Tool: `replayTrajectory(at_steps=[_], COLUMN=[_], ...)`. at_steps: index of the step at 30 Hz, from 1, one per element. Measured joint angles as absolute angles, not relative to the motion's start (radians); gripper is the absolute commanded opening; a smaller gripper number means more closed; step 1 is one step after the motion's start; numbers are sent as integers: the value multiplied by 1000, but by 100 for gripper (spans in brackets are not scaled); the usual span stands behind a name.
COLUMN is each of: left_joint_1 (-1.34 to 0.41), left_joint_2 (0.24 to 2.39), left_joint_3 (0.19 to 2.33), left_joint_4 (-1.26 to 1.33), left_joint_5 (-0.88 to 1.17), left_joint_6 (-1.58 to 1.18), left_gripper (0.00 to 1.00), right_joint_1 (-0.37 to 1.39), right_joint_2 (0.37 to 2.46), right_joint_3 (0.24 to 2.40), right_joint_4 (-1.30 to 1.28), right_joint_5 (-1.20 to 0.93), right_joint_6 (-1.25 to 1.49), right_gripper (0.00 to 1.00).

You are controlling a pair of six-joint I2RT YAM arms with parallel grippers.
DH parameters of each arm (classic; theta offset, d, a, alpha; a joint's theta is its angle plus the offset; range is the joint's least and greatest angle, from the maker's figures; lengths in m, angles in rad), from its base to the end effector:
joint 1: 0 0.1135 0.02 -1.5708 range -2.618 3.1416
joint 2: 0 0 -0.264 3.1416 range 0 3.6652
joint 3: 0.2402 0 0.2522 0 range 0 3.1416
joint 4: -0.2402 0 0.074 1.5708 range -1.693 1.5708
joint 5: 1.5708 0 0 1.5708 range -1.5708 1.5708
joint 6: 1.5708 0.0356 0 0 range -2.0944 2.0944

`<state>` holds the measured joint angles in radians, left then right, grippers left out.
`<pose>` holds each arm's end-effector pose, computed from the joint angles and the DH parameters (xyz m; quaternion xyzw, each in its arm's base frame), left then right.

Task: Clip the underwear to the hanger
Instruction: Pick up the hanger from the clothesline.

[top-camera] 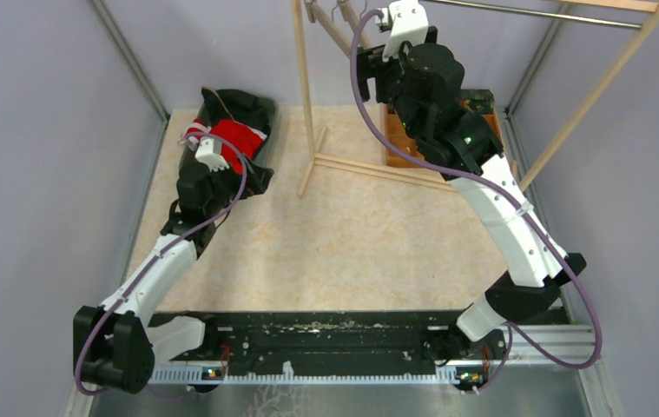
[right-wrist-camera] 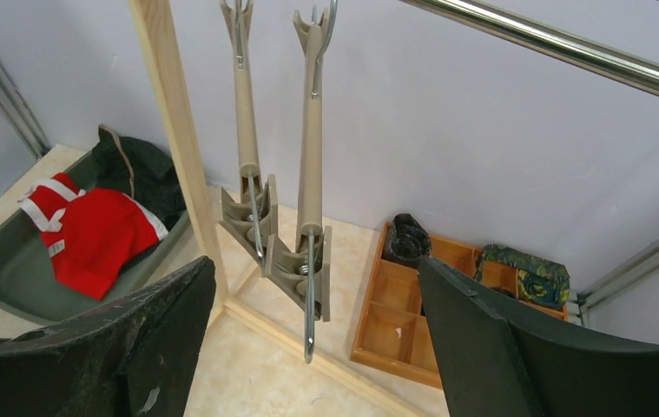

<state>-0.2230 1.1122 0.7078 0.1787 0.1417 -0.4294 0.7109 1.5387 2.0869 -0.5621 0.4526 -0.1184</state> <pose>0.2509 -0.0621 0.2845 -0.0365 0.7807 -0.2516 0.5709 0.2340 0.1809 0.5548 -0.1353 0.6985 0.0470 0.7011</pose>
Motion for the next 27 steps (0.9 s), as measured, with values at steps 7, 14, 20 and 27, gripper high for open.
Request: replayTrajectory(at_steps=[7, 14, 20, 27], left_joint_1=[-223, -223, -223, -223], left_joint_2=[1112, 1112, 1112, 1111], left_joint_3=[699, 692, 688, 685], left_joint_4=[180, 180, 180, 179], left_joint_5=[142, 137, 134, 130], left_joint_6=[-430, -430, -430, -430], left_gripper=[100, 100, 100, 100], right_joint_1=[711, 711, 711, 711], right_joint_2=[1539, 1525, 1525, 1511], right_joint_3=[2086, 2040, 2036, 2029], right_joint_4=[-568, -566, -566, -576], right_joint_5=[490, 510, 524, 554], right_joint_6=[-135, -136, -137, -139], right_gripper=[83, 83, 83, 84])
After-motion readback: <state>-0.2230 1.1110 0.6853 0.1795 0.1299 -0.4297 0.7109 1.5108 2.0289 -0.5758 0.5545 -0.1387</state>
